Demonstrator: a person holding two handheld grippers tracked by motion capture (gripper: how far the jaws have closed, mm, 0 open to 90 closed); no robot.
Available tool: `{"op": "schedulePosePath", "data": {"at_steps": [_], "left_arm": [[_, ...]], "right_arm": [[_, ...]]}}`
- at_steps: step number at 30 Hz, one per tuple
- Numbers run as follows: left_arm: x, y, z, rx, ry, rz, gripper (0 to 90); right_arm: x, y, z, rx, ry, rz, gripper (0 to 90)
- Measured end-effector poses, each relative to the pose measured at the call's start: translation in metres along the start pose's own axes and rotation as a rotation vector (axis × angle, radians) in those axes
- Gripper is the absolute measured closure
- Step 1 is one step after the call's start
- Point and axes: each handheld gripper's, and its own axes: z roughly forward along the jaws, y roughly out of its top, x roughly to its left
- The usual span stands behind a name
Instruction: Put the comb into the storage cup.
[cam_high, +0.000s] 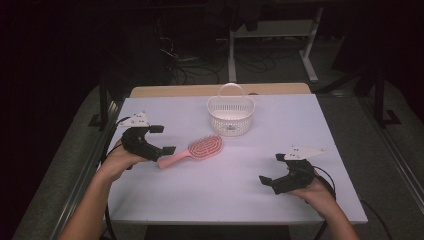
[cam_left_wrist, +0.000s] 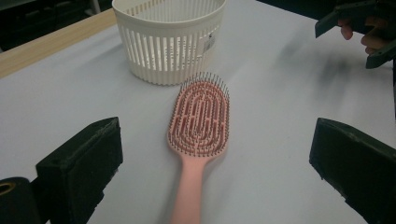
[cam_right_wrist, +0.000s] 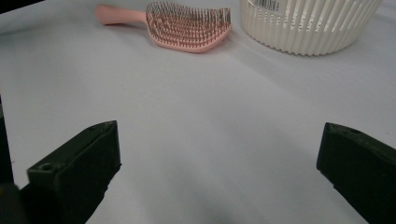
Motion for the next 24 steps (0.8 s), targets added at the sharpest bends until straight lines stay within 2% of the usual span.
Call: {"op": "schedulePosePath", "data": {"at_steps": [24], "left_arm": [[0.019,0.024,0.018,-0.015,-0.027,-0.004,2.5]], "right_arm": [[0.000,0.000,0.000,0.000,0.000,0.003,0.0]]}}
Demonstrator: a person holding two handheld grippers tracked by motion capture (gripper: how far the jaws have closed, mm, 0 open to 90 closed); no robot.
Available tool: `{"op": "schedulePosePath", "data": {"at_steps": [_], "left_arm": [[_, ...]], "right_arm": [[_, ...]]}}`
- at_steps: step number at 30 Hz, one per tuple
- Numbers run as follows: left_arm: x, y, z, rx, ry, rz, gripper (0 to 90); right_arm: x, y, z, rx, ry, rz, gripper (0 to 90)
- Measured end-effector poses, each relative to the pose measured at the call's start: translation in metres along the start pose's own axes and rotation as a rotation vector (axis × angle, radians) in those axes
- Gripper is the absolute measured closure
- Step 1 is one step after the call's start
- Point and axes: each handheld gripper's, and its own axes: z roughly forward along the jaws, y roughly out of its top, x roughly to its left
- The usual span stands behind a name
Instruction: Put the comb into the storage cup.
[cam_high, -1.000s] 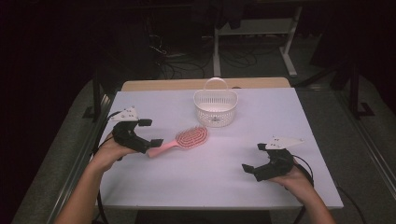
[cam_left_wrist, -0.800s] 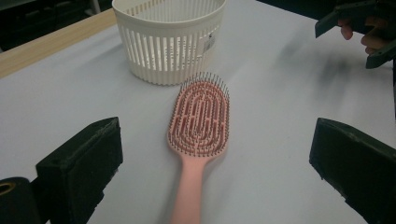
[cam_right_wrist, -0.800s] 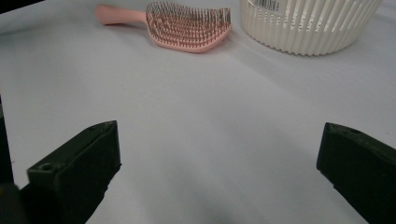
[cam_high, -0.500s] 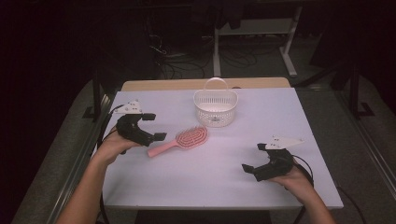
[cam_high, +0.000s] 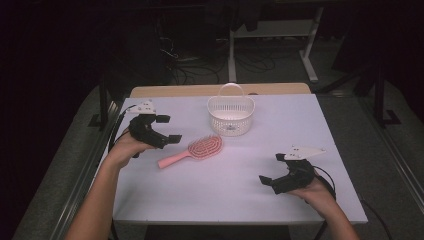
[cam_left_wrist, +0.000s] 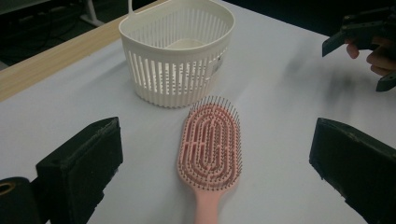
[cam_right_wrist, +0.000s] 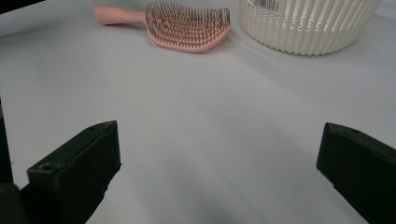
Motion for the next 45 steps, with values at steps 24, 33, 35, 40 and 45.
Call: {"op": "schedulePosePath", "data": {"at_steps": [24,33,35,40,45], "left_arm": [[0.010,0.006,0.015,0.080,0.000,0.034,2.5],[0.010,0.008,0.022,0.156,0.000,0.043,2.5],[0.010,0.008,0.024,0.174,-0.004,0.048,2.5],[0.010,0.010,0.028,0.205,-0.004,0.059,2.5],[0.011,0.014,0.028,0.232,-0.007,0.060,3.8]], "right_arm": [[0.001,0.001,0.000,-0.002,-0.003,-0.009,0.0],[0.001,0.002,0.000,-0.004,0.002,-0.008,0.0],[0.001,0.002,0.000,-0.004,0.002,-0.007,0.0],[0.001,0.002,0.000,-0.005,0.002,-0.009,0.0],[0.001,0.002,0.000,-0.005,0.002,-0.010,0.0]]}}
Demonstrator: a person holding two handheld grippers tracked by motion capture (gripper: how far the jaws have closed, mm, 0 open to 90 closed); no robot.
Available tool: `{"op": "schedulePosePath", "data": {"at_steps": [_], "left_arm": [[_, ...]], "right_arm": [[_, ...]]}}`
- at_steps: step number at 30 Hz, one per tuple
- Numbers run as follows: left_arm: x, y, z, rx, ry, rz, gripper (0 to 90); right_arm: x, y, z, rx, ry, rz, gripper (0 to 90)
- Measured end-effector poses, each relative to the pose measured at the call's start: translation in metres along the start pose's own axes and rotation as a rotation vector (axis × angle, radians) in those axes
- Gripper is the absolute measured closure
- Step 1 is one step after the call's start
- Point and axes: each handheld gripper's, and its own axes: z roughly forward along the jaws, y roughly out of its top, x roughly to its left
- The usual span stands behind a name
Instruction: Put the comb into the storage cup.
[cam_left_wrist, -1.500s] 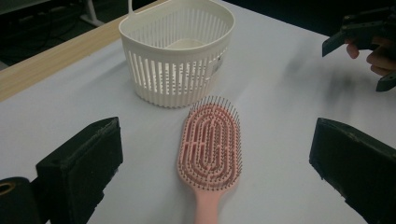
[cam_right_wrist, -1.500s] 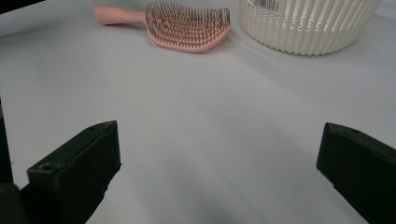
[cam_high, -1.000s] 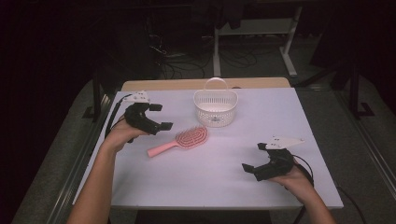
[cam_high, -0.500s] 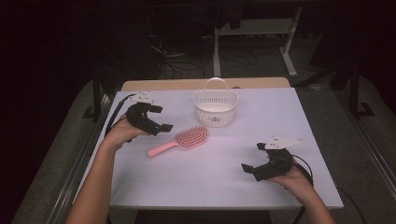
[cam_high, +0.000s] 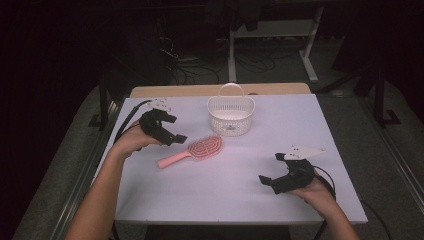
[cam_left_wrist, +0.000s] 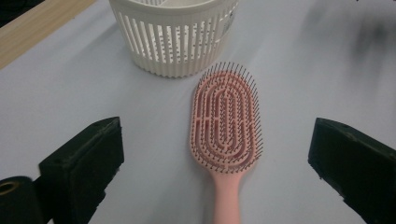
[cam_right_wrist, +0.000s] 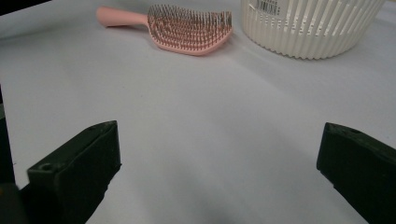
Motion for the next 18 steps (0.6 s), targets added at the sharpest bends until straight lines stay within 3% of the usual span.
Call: {"op": "schedulePosePath", "data": {"at_steps": [18], "left_arm": [[0.0059,0.0050,0.0064,0.118,-0.008,-0.008,0.3]], "right_arm": [[-0.0006,0.0001,-0.0007,-0.003,0.000,0.002,0.0]]}}
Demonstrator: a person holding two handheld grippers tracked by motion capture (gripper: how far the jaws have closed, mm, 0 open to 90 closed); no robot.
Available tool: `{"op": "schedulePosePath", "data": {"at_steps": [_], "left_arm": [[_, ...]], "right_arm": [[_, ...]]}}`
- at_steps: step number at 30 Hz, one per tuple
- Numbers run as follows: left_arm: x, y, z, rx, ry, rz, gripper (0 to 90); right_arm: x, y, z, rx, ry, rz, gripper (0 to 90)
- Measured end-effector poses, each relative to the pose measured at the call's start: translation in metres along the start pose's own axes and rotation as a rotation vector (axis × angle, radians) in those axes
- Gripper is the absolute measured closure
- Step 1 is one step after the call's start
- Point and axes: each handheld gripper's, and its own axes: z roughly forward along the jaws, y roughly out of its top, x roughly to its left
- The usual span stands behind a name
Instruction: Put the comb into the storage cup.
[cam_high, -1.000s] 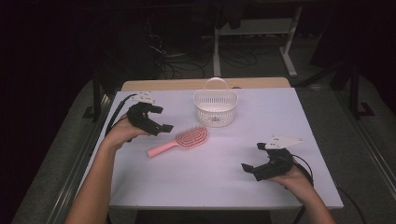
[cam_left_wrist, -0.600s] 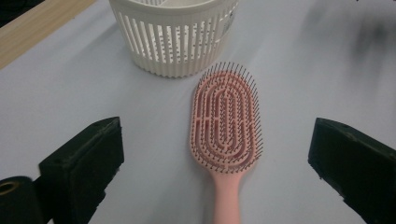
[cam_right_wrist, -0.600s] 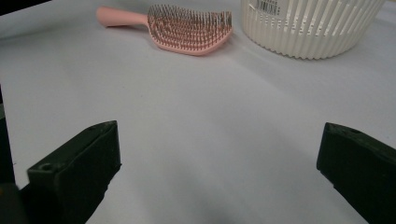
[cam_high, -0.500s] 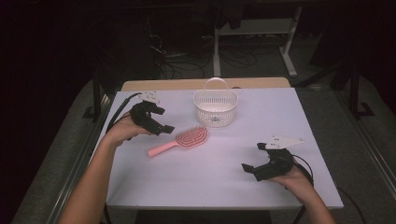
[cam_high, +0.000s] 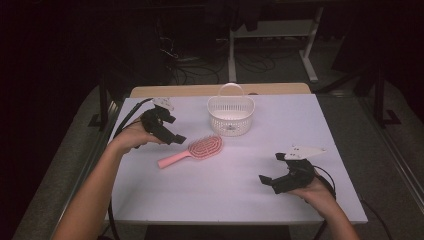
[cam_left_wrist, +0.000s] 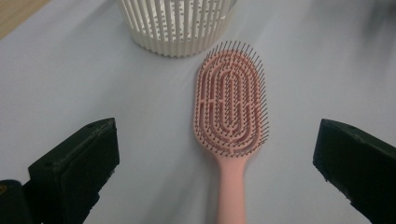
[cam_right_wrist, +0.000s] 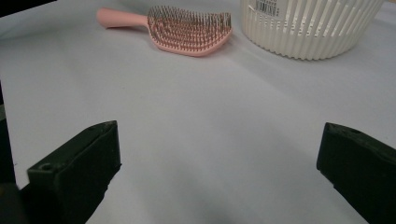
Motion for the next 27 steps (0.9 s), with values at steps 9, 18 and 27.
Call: {"op": "schedulePosePath", "data": {"at_steps": [9,18,27], "left_arm": [[-0.001,0.003,0.007,0.075,-0.010,0.023,0.0],[-0.003,0.006,0.011,0.120,-0.022,0.050,0.0],[-0.002,0.005,0.015,0.141,-0.026,0.057,0.0]], "right_arm": [[0.000,0.000,0.000,-0.002,-0.001,0.002,0.0],[0.000,0.000,0.000,-0.001,-0.001,0.003,0.0],[0.000,0.000,0.000,-0.002,-0.001,0.003,0.0]]}}
